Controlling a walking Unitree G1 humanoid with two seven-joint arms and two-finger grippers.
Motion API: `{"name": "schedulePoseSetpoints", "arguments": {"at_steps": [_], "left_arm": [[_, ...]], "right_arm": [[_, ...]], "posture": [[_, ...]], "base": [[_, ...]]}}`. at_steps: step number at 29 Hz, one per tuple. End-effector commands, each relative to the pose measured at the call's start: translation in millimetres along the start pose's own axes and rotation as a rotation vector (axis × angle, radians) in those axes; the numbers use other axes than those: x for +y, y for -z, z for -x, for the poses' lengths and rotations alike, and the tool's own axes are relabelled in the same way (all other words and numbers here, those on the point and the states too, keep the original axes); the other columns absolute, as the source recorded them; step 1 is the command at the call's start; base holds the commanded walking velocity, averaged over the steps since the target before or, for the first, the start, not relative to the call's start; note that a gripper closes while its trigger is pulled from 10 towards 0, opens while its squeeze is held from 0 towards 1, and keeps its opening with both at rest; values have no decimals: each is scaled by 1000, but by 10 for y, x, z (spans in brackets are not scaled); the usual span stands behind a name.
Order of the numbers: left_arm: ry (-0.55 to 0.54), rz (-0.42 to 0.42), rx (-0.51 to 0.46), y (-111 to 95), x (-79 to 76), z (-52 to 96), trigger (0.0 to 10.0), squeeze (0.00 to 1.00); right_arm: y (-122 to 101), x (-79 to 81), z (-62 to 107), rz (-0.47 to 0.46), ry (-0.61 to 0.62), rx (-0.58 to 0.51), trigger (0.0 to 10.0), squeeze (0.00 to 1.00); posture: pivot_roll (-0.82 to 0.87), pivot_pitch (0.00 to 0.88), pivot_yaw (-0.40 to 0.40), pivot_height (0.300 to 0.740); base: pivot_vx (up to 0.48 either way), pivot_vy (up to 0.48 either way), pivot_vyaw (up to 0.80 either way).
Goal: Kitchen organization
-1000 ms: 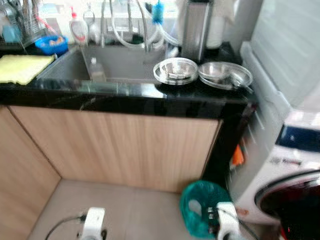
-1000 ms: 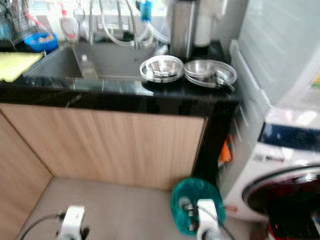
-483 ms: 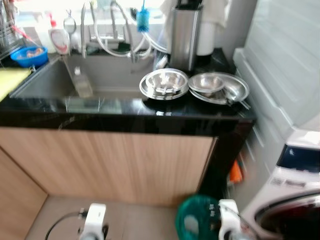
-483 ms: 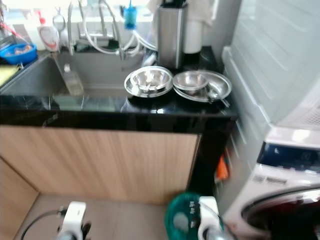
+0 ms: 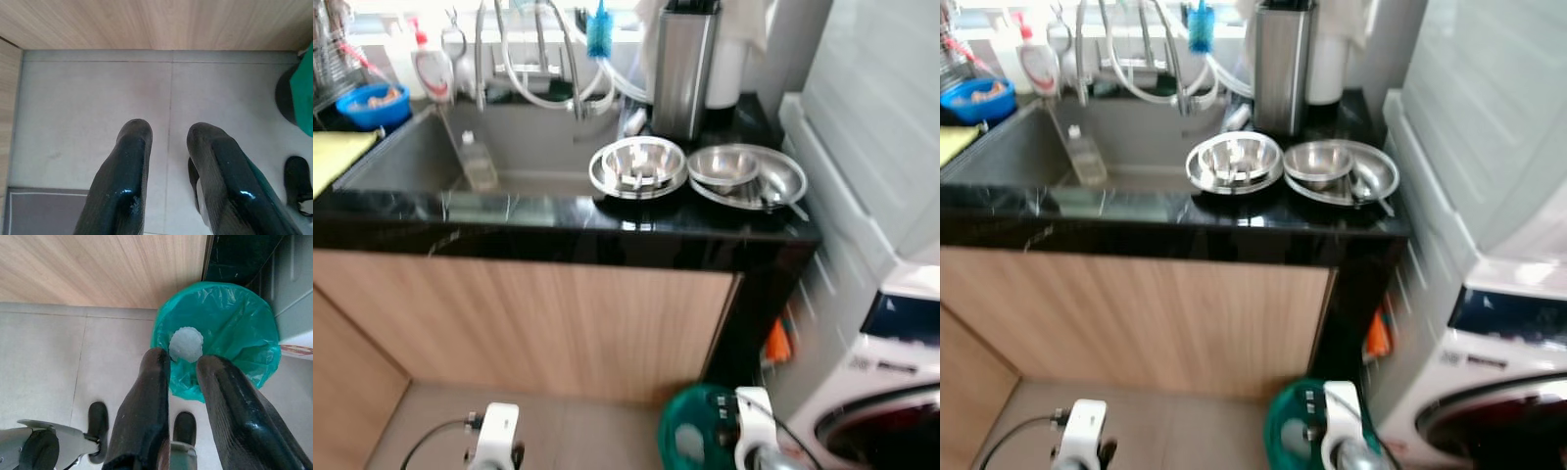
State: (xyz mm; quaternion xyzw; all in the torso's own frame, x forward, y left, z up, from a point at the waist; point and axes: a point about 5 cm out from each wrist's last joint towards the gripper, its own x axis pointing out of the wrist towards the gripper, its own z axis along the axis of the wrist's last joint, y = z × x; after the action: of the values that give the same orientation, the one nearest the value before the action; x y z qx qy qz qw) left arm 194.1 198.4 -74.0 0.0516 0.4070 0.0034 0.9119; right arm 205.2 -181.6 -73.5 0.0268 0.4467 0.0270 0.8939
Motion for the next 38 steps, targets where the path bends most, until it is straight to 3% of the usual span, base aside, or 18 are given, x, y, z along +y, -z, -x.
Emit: {"name": "schedulePoseSetpoints", "arguments": {"at_steps": [1,30,38], "left_arm": [[-14,-11,29,59,75,17,10000,0],[-30,4,41,71,178,28,10000,0],[-49,14,44,110,271,53,10000,0]], "right_arm": [[-14,49,-10,-15,-11,-10,10000,0],[-32,90,-17,-34,-15,-29,10000,0],[-31,113,-21,-44,-17,-30,10000,0]], "posture": [[-9,0,32,740],[2,0,47,740],[14,0,46,740]], "base": [[0,450,-587],[0,410,-63],[0,275,0]]}}
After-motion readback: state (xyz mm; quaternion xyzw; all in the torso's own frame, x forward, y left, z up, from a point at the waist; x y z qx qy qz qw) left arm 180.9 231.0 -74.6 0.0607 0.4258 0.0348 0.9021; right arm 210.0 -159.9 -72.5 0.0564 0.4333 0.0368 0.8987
